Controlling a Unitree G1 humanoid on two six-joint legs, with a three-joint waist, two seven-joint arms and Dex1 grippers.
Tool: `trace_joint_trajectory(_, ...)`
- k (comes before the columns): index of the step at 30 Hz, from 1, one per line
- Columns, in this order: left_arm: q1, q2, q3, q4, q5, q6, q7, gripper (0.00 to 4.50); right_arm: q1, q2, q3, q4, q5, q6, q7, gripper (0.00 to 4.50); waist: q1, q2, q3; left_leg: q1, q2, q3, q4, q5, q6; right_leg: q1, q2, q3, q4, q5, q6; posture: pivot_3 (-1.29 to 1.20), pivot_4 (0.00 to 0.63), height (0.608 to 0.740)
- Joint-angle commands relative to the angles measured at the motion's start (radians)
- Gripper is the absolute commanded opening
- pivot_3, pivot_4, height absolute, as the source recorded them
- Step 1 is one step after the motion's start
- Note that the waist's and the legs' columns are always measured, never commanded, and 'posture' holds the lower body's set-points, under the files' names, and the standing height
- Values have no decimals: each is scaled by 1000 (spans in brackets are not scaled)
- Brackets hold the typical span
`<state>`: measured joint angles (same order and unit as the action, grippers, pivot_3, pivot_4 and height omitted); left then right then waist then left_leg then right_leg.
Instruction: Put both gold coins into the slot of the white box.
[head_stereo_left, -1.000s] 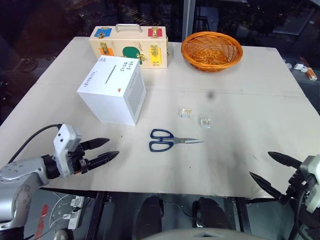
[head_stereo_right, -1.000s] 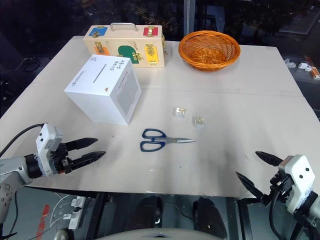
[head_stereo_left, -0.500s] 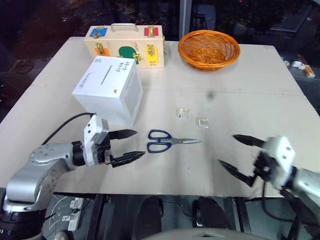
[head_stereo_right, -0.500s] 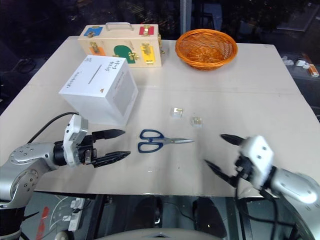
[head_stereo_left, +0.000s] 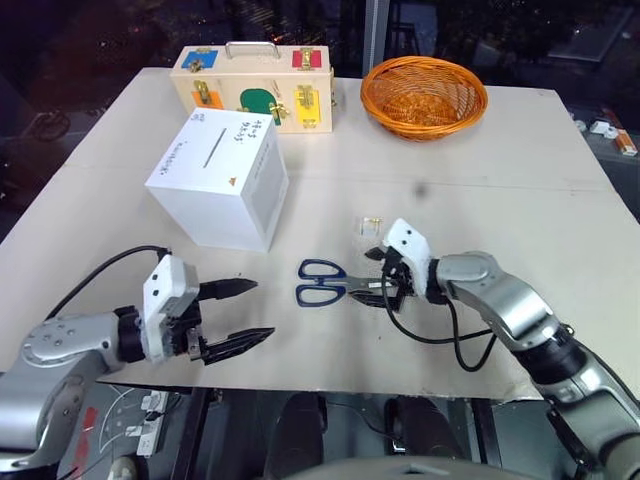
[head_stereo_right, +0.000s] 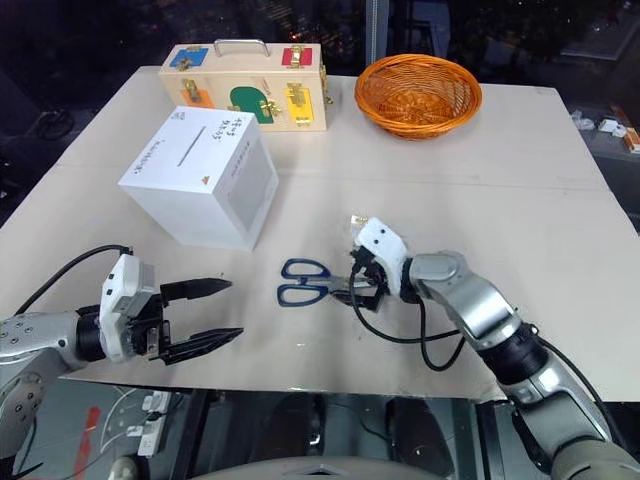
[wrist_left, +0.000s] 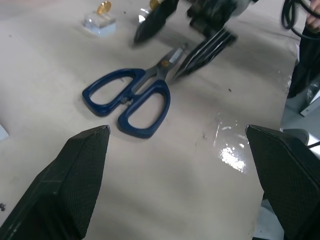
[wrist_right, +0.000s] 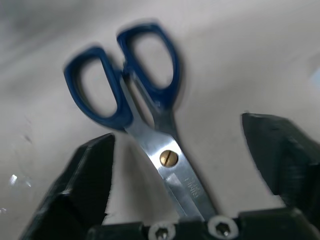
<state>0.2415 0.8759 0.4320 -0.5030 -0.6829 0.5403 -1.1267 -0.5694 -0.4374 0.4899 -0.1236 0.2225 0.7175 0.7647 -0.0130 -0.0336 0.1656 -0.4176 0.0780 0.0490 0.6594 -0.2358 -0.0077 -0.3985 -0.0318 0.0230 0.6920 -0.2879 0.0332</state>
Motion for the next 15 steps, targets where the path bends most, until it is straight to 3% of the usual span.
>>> trace_joint_trajectory(1,13,23,62,-57,-55,29,4,4500,-9,-20,51,45,-38,-44,79,2647,-1,0,0,1,0,0,-1,0,0,0,0,0,0,0,0,0,150,726)
trace_joint_trajectory(6,5,34,63,-65,-66,41,11,4500,17,-35,52,66,-92,-107,92,367,-1,0,0,2,0,0,-2,0,0,0,0,0,0,0,0,0,150,726)
trace_joint_trajectory(11,-54,44,12,-74,-88,56,18,4500,152,-141,-93,-181,5,-110,144,281,14,0,0,1,-1,0,-2,0,0,1,-1,-1,-1,0,0,0,150,726)
trace_joint_trajectory(15,-129,33,-63,-77,-105,62,23,4500,376,-264,-344,-511,169,-1,134,281,26,1,1,0,-3,0,-5,0,0,1,-3,-1,-5,0,1,0,150,726)
